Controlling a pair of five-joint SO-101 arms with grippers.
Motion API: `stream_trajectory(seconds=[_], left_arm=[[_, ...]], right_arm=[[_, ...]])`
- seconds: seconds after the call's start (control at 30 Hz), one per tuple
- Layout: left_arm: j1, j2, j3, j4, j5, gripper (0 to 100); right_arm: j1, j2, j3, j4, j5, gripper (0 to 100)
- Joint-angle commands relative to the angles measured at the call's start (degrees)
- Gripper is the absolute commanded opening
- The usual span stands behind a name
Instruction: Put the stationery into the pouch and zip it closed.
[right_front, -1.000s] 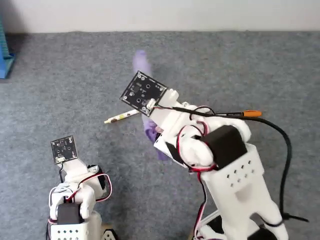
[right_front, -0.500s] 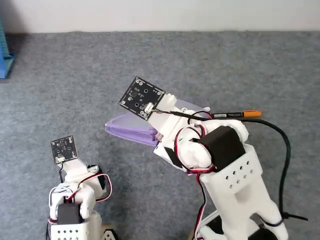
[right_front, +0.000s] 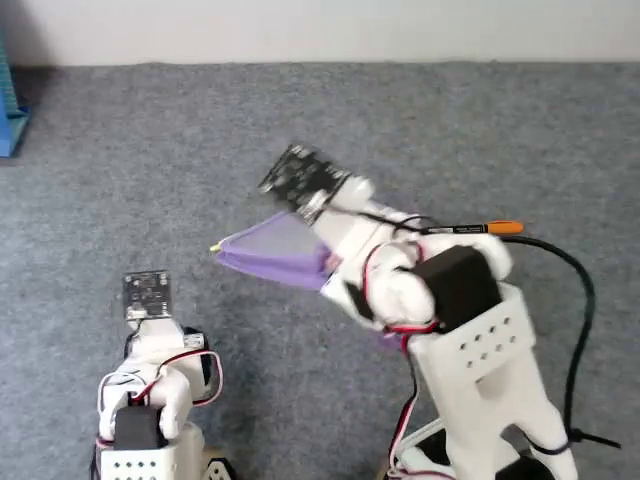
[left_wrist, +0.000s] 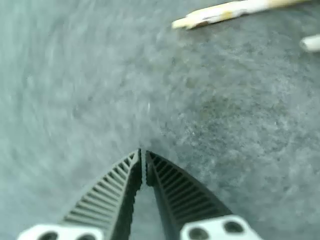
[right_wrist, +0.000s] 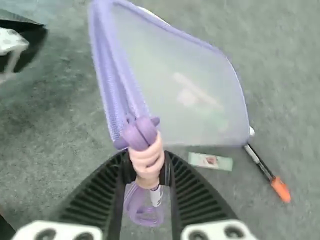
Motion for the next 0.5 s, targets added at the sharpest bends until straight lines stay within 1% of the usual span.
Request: stream_trajectory(seconds=[0.0, 0.07, 0.1, 0.17, 0.27, 0.37, 0.47], left_arm=[[-2.9, -0.4, -7.6, -1.4, -19.3, 8], [-3.6, -0.4, -10.2, -2.9, -28.6, 13], [-3.9, -0.4, -11.6, -3.7, -31.3, 15], [-4.9, -0.4, -14.4, -6.4, -31.2, 15], [-9.3, -0.4, -18.9, -7.2, -28.3, 11], [-13.5, -0.4, -25.8, -7.1, -28.2, 11], [-16.5, -0.4, -31.6, -6.9, -28.4, 11]], right_arm=[[6.0, -0.5, -5.6, 2.2, -0.2, 0.8], [7.8, -0.5, -7.7, 2.2, 0.9, 0.8], [8.5, -0.5, -8.5, 2.2, 2.4, 0.8], [9.9, -0.5, -10.3, 2.2, 5.2, 0.8], [14.4, 0.1, -13.5, -0.7, 7.9, 0.8], [19.5, 0.1, -14.3, -9.4, 12.1, 0.8], [21.8, 0.1, -14.3, -18.5, 16.2, 0.8]])
